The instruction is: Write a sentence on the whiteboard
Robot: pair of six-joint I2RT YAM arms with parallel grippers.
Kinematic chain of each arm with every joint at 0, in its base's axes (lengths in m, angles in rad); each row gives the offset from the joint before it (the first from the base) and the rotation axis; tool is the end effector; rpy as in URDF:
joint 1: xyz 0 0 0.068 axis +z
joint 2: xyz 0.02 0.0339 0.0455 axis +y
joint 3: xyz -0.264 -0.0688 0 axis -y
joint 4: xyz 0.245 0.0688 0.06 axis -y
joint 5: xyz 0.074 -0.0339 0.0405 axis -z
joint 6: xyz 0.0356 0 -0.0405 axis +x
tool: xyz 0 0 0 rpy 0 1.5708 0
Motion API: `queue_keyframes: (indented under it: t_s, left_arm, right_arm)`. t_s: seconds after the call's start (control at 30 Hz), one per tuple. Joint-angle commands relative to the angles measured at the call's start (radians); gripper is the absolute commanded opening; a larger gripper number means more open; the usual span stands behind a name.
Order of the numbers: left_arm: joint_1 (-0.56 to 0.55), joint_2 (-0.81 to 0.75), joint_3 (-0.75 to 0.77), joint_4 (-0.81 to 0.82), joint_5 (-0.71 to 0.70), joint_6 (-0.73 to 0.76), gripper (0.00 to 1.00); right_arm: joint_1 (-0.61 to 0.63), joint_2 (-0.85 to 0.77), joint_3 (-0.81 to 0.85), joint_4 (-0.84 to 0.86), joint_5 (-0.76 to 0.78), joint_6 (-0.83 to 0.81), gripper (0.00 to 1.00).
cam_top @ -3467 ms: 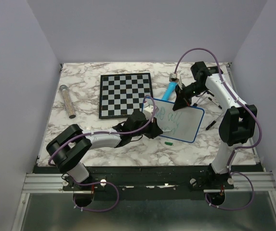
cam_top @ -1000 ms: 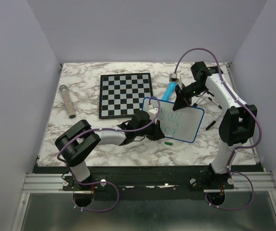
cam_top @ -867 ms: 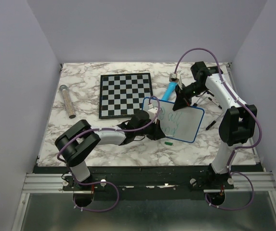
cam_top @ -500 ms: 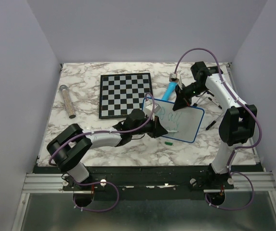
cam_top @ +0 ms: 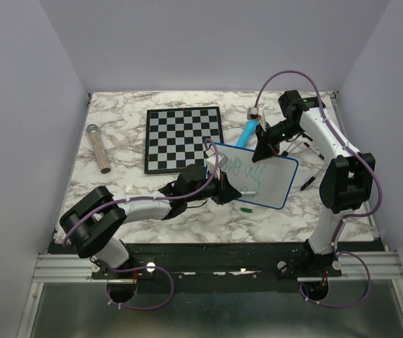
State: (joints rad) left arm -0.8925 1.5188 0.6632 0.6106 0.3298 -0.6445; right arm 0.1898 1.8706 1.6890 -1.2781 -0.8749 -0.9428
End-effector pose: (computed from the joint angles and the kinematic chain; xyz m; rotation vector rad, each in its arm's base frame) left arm 0.1897 -0.2538 0.2054 0.5096 1.9695 -1.3361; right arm 0.3489 0.0948 0.2843 -1.4102 2.0957 1.0466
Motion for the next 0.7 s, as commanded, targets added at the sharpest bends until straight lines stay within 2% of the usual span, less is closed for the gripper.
queue_keyframes:
  t_s: [0.0,0.27,0.67]
  left_arm:
    - [-0.020,-0.040,-0.033,0.057,-0.052,-0.007,0.00]
    - [-0.059,-0.051,-0.076,0.087,-0.146,0.002,0.00]
    - [-0.141,0.018,-0.042,0.114,-0.279,0.019,0.00]
  right_arm:
    - [0.002,0.016,0.001,-0.013,-0.044,-0.005,0.01]
    - [0.002,0.015,0.000,-0.004,-0.050,0.002,0.00]
    - [0.003,0.016,-0.002,0.000,-0.050,0.006,0.00]
